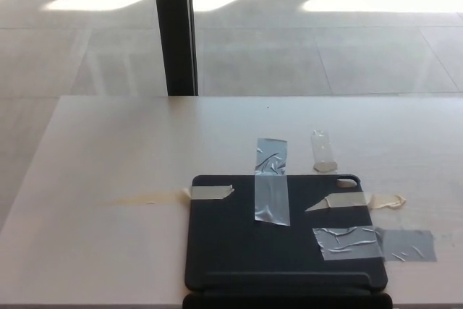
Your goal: The robot uses its right hand to open a folded tablet cover kept in the middle of the desk
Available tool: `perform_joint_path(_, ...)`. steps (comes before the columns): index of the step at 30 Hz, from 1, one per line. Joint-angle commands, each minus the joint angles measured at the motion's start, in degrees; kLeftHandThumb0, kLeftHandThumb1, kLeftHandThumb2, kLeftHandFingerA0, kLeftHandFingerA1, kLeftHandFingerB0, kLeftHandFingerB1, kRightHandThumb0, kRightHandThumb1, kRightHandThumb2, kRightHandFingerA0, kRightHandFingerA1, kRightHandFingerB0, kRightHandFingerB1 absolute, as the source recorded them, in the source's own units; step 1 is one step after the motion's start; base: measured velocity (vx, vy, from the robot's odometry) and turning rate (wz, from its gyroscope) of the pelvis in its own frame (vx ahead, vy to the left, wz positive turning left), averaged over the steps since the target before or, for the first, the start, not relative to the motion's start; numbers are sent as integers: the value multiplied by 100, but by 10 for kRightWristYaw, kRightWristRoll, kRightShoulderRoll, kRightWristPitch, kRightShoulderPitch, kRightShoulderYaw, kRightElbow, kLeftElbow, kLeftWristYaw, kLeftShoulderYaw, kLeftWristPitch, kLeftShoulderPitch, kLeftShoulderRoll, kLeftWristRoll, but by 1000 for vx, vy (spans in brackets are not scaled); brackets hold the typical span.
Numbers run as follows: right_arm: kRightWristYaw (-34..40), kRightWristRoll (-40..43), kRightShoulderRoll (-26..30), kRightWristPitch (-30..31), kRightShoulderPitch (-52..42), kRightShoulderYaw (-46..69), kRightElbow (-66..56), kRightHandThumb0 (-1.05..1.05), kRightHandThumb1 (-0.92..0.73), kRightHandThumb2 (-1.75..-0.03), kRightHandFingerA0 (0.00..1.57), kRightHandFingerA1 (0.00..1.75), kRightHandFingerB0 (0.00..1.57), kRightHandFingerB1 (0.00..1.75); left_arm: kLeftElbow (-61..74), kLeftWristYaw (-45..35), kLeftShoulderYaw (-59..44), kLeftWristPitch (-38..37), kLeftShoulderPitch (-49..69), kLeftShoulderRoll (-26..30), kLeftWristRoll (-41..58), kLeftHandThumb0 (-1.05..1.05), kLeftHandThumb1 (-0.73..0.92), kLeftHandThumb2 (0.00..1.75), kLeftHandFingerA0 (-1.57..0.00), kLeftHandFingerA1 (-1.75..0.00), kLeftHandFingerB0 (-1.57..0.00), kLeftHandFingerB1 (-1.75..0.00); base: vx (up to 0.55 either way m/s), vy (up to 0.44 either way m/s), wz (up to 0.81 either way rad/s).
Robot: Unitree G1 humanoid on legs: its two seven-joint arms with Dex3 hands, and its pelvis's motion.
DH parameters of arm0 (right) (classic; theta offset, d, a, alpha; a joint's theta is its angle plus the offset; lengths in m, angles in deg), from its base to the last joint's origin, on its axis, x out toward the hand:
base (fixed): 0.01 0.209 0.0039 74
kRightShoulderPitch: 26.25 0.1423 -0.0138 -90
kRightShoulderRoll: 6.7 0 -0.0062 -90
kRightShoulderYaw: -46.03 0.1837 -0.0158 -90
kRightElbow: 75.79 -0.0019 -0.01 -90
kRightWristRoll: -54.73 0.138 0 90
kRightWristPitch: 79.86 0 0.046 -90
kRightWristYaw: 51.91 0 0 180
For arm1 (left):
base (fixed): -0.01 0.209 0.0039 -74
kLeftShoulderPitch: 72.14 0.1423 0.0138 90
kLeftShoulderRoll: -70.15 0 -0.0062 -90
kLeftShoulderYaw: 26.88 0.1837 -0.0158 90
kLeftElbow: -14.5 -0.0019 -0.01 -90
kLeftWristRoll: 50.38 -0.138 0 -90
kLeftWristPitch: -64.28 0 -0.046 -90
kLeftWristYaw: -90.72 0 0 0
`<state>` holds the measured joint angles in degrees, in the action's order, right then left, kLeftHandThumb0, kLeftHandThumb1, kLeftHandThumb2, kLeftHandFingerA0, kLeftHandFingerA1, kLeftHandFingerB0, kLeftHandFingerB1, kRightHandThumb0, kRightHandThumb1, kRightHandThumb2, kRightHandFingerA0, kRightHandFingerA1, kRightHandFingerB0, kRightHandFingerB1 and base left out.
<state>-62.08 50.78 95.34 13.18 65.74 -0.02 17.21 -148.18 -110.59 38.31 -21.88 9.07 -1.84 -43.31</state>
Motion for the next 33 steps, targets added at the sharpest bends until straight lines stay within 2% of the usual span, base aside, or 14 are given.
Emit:
perform_joint_path(1, 244, 117, -76, -124, -11, 212, 242, -78, -69, -108, 92, 132, 31, 65, -7, 1, 4, 10, 1, 6, 6, -91, 54, 72, -42, -113, -23, -97, 0, 0, 0)
perform_joint_path(2, 240, 130, -78, -131, -4, 222, 255, -72, -80, -63, 57, 171, 29, 68, -7, 1, 5, 12, 0, 5, 6, -91, 54, 72, -42, -113, -23, -97, 0, 0, 0)
perform_joint_path(6, 263, 125, -90, -161, -6, 231, 318, -72, -81, -63, 46, 162, 30, 67, -8, -2, 2, 11, 3, 7, 8, -95, 54, 69, -47, -113, -29, -98, 0, 0, 0)
perform_joint_path(10, 226, 149, -102, -152, -21, 243, 357, -73, -87, -65, 18, 109, 17, 58, -8, -6, 5, 10, 7, 5, 6, -93, 53, 72, -43, -117, -28, -104, 0, 0, 0)
perform_joint_path(16, 187, 157, -113, -99, -29, 229, 373, -77, -71, -101, 22, 71, 10, 58, -9, -8, -4, 9, 17, 2, 16, -94, 54, 69, -46, -114, -29, -99, 0, 0, 0)
perform_joint_path(17, 193, 119, -105, -105, -35, 196, 392, -73, -92, -71, 28, 78, 23, 64, -8, -7, -2, 4, 22, 2, 13, -95, 53, 71, -42, -118, -25, -105, 0, 0, 0)
perform_joint_path(18, 202, 120, -112, -113, -32, 192, 391, -71, -74, -115, 46, 86, 19, 61, -8, -4, -3, 10, 19, 2, 15, -94, 53, 72, -43, -118, -26, -106, 0, 0, 0)
perform_joint_path(19, 218, 113, -105, -127, -27, 183, 411, -75, -92, -69, 43, 126, 37, 106, -10, -4, -10, 18, 16, 2, 22, -92, 54, 71, -44, -111, -30, -98, 0, 0, 0)
perform_joint_path(22, 221, 118, -114, -102, -33, 162, 386, -77, -92, -68, 46, 111, 17, 54, -9, -3, -9, 19, 14, -1, 23, -95, 51, 70, -47, -112, -30, -98, 0, 0, 0)
perform_joint_path(27, 224, 133, -119, -101, -46, 130, 375, -78, -91, -70, 46, 112, 18, 51, -8, -4, -6, 16, 18, -1, 21, -93, 55, 73, -43, -109, -28, -96, 0, 0, 0)
perform_joint_path(28, 224, 133, -117, -100, -49, 123, 375, -76, -92, -71, 44, 101, 22, 52, -7, -3, -5, 15, 18, -1, 21, -94, 44, 106, -53, -98, -26, -81, 0, 0, 0)
perform_joint_path(31, 219, 144, -119, -102, -58, 107, 359, -74, -92, -72, 41, 102, 24, 53, -6, -4, -3, 11, 20, -2, 21, -96, 56, 73, -45, -109, -30, -96, 0, 0, 0)
perform_joint_path(32, 221, 140, -118, -94, -61, 99, 357, -76, -75, -109, 48, 86, 24, 57, -10, -3, -7, 13, 18, -3, 24, -98, 55, 72, -45, -108, -29, -95, 0, 0, 0)
perform_joint_path(33, 222, 135, -117, -96, -67, 91, 356, -78, -92, -73, 43, 96, 28, 49, -10, -3, -8, 10, 26, -4, 25, -97, 55, 71, -45, -108, -29, -95, 0, 0, 0)
